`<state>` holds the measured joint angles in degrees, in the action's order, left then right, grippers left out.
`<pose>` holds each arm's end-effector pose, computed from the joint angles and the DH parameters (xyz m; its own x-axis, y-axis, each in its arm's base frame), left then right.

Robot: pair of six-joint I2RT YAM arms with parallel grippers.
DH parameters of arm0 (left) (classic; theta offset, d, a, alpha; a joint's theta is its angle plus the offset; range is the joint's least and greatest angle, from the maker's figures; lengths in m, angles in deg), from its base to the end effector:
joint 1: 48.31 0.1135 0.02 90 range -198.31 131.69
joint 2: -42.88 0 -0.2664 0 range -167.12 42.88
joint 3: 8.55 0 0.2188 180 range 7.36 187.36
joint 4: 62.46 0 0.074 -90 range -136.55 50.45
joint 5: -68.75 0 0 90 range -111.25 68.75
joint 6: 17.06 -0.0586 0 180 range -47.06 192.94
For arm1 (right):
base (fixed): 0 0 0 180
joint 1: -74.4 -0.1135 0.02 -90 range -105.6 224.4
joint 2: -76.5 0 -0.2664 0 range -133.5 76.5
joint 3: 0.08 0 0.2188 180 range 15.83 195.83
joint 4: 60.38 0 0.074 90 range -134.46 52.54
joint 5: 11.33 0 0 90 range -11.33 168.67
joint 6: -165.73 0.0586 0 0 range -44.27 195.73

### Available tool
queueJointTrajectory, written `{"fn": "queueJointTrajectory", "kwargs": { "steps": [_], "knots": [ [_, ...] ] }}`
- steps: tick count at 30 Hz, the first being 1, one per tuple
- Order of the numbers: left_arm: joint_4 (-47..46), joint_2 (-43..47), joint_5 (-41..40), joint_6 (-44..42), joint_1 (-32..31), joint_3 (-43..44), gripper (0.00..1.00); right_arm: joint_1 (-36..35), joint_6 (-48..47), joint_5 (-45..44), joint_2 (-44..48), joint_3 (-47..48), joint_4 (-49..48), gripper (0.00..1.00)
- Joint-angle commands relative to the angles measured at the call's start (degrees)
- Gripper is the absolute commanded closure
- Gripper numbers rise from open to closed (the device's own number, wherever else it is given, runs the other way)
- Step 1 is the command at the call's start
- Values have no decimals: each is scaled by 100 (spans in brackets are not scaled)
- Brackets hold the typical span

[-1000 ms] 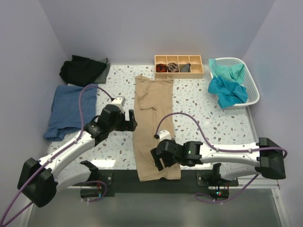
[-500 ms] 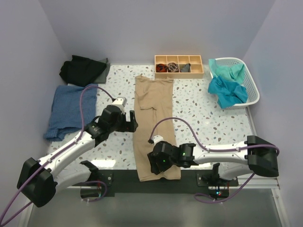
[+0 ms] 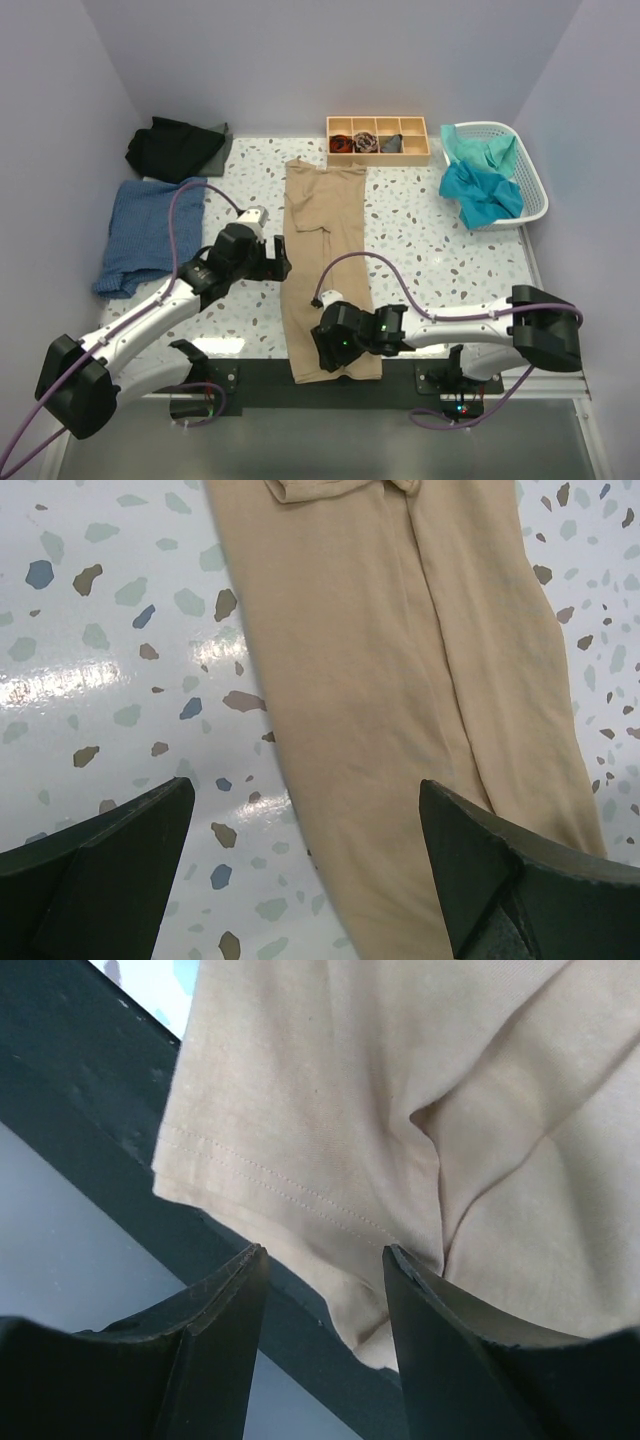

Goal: Fold and stack the t-shirts
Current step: Fold the tshirt

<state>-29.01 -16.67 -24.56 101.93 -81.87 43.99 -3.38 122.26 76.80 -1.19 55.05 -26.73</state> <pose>0.1710 -0.1094 0.2305 -0.7227 -0.1012 -0.6837 0.1886 0.9228 -0.3360 0.0525 0.2332 0.1797 -0.8271 -0.3924 -0.4023 -0.5417 0.7472 0.3850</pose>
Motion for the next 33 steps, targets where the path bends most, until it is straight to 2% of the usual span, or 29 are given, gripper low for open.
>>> {"fn": "queueJointTrajectory", "kwargs": {
  "steps": [1, 4, 5, 6, 14, 16, 18, 20, 21, 24, 27, 31, 33],
  "knots": [
    [12, 180, -29, 133, -80, -120, 0, -202, 6, 178, -456, 226, -191, 46],
    [-75, 347, 304, 89, -89, -155, 0, -440, -82, -111, -572, 542, 123, 44],
    [-101, 478, 679, 80, -98, -164, 0, -431, -99, -242, -502, 673, 273, 43],
    [-136, 566, 813, 89, -107, -181, 0, -440, -100, -722, -388, 735, 439, 42],
    [-84, 1033, 1429, 440, -309, -331, 0, -405, -153, -3150, 1684, 1263, 2355, 26],
    [-215, 1033, 1465, 545, -527, -514, 0, -256, -38, -3756, 1853, 1333, 2986, 21],
    [-338, 963, 1395, 730, -765, -647, 0, 50, 50, -3996, 1959, 1343, 3279, 18],
    [-462, 736, 1299, 879, -1195, -753, 0, 384, -73, -3953, 1960, 1264, 3368, 17],
    [-471, 630, 1228, 932, -1501, -744, 0, 813, -117, -3901, 1925, 1229, 3394, 17],
    [-444, 304, 754, 1161, -2186, -718, 0, 1501, -512, -3629, 1784, 1009, 2948, 16],
    [-287, 119, 411, 1302, -2575, -621, 0, 2064, -1047, -3120, 1468, 912, 2334, 16],
    [-348, -91, 358, 1337, -2664, -630, 0, 2434, -1662, -2609, 783, 920, 1541, 16],
    [-226, -179, 7, 1320, -2664, -473, 0, 2583, -1822, -2311, 293, 1034, 1243, 16]
  ]
}}
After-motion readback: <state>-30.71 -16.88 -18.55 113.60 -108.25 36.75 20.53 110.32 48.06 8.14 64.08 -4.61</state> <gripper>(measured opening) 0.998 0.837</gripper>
